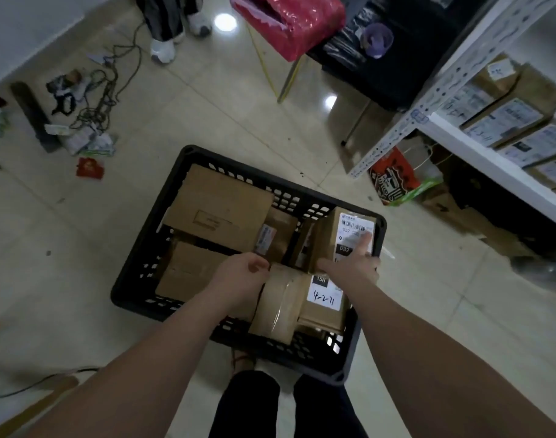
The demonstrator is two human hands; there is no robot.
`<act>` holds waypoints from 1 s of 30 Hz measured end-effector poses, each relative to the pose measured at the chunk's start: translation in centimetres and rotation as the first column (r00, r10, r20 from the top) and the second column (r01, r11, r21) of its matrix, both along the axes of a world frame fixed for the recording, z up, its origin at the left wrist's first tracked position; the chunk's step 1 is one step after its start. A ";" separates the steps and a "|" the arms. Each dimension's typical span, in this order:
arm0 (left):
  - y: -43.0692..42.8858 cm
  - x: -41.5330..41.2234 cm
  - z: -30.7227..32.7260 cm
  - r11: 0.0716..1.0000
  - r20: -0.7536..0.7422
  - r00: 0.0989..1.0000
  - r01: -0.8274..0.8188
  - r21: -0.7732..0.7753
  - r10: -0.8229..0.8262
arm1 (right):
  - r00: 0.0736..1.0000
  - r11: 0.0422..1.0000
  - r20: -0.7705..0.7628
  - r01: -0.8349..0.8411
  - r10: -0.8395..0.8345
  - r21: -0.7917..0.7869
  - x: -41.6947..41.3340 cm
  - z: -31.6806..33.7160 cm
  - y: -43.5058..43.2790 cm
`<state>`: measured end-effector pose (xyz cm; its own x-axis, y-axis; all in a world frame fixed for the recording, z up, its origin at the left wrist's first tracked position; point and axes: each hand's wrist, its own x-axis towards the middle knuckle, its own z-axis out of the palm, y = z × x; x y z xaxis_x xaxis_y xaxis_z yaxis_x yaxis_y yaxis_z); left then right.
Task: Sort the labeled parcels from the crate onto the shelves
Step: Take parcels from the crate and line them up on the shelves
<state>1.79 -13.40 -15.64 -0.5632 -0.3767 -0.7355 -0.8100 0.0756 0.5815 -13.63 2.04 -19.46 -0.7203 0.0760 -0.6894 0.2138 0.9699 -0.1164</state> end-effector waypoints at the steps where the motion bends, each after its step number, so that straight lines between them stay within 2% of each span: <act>1: -0.2 0.1 0.2 1.000 0.004 1.000 0.008 -0.002 -0.008 | 0.999 1.000 -0.026 0.022 -0.023 -0.015 0.1 0.2 0.0; 5: -0.8 -0.6 2.3 0.998 -0.011 0.998 0.060 -0.010 -0.060 | 0.992 0.989 -0.097 0.073 -0.085 -0.128 0.4 3.3 0.4; 9: -0.6 -3.0 6.3 0.993 -0.092 0.990 0.112 0.033 -0.108 | 0.975 0.939 -0.181 0.064 -0.132 -0.339 1.7 8.7 0.5; 14: 1.2 -6.1 13.1 0.941 -0.180 0.980 -0.016 0.339 0.081 | 0.936 0.822 -0.321 -0.065 -0.146 -0.566 3.8 16.1 0.4; 17: 2.2 -7.0 16.0 0.889 -0.304 0.943 0.020 0.457 0.135 | 0.884 0.786 -0.457 -0.215 -0.095 -0.580 4.9 20.0 0.9; 19: 2.7 -7.4 17.8 0.869 -0.373 0.907 0.013 0.494 0.198 | 0.868 0.748 -0.483 -0.244 -0.116 -0.618 5.1 22.5 1.8; 22: 3.0 -7.8 20.2 0.859 -0.414 0.884 0.029 0.511 0.217 | 0.896 0.632 -0.383 -0.165 -0.224 -0.757 4.6 25.6 3.8; 26: 3.7 -7.9 22.7 0.831 -0.445 0.877 0.107 0.545 0.179 | 0.912 0.362 -0.042 0.120 -0.409 -0.925 3.8 28.5 6.2; 30: 5.5 -7.7 24.7 0.823 -0.473 0.875 0.192 0.534 0.103 | 0.917 0.314 0.060 0.196 -0.395 -0.929 3.5 30.1 8.5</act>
<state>-5.92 -7.85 9.03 -0.8920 0.0422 -0.4500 -0.4356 -0.3460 0.8310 -10.08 10.52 10.69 -0.8851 -0.2872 -0.3663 0.3461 0.1200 -0.9305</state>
